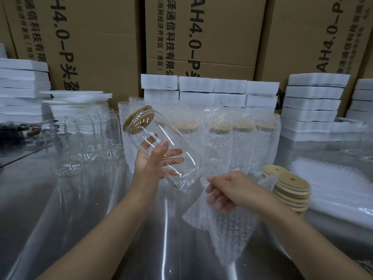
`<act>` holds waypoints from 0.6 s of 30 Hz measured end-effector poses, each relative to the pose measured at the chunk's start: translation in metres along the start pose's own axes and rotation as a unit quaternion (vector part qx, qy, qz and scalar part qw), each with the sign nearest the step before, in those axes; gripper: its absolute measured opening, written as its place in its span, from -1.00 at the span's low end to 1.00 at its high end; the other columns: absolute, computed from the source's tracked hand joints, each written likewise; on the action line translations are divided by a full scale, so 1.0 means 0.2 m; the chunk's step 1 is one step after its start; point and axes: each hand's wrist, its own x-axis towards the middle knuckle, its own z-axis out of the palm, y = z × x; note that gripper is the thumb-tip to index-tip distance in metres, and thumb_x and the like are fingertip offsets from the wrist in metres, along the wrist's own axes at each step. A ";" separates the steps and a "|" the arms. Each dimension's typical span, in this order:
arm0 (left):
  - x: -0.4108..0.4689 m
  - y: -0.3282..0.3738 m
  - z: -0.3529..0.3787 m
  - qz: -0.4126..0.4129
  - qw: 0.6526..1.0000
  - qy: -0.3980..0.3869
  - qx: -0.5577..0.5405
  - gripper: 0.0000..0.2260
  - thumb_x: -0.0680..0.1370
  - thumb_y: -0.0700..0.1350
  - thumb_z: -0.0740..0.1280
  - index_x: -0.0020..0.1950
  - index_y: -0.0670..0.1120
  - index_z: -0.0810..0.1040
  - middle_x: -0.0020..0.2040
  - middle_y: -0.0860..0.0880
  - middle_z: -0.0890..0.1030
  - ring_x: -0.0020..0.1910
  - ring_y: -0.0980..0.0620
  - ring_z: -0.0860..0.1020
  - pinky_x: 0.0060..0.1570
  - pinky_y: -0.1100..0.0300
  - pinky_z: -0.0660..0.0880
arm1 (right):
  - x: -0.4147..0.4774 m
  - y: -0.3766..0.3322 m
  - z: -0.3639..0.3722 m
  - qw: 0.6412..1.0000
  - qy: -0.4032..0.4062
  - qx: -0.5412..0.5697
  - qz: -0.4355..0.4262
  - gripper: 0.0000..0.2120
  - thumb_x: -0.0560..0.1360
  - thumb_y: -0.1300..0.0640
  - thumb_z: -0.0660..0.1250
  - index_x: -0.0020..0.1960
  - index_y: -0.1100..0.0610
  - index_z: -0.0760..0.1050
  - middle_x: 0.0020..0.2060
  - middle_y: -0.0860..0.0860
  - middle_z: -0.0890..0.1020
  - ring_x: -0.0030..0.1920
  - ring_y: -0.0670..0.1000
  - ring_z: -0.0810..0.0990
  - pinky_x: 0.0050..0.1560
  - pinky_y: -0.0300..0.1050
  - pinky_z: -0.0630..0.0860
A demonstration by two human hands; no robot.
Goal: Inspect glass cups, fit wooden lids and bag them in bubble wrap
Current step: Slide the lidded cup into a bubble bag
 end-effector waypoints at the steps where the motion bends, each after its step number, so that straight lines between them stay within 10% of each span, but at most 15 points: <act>1: 0.00 0.00 0.00 0.000 1.000 0.001 0.000 -0.55 0.34 0.11 0.34 0.18 0.04 0.37 -0.20 -0.11 0.71 -0.29 0.00 0.67 -0.40 0.18 0.55 | 0.00 0.00 0.01 1.000 -0.008 0.001 -0.020 -0.73 0.60 0.06 0.25 -0.17 0.20 0.57 -0.38 0.01 0.65 -0.47 -0.10 0.57 -0.39 -0.27 0.52; 9: 0.00 0.01 -0.01 0.005 1.000 0.002 0.002 -0.34 0.16 0.26 0.37 0.20 0.05 0.38 -0.18 -0.11 0.72 -0.27 -0.01 0.68 -0.40 0.19 0.55 | -0.06 0.00 0.09 0.916 -0.094 -0.346 -0.179 -0.84 0.53 -0.04 0.30 0.03 -0.06 0.61 -0.35 -0.25 0.53 -0.34 -0.40 0.46 -0.29 -0.51 0.32; 18: 0.01 0.01 -0.01 0.011 1.000 0.001 0.003 -0.34 0.17 0.27 0.38 0.20 0.04 0.38 -0.18 -0.10 0.72 -0.27 0.00 0.68 -0.41 0.21 0.56 | -0.04 -0.01 0.23 0.878 0.028 -0.440 -0.185 -0.60 0.30 -0.34 0.34 -0.24 0.00 0.44 -0.24 -0.11 0.52 -0.18 -0.06 0.49 -0.22 -0.18 0.34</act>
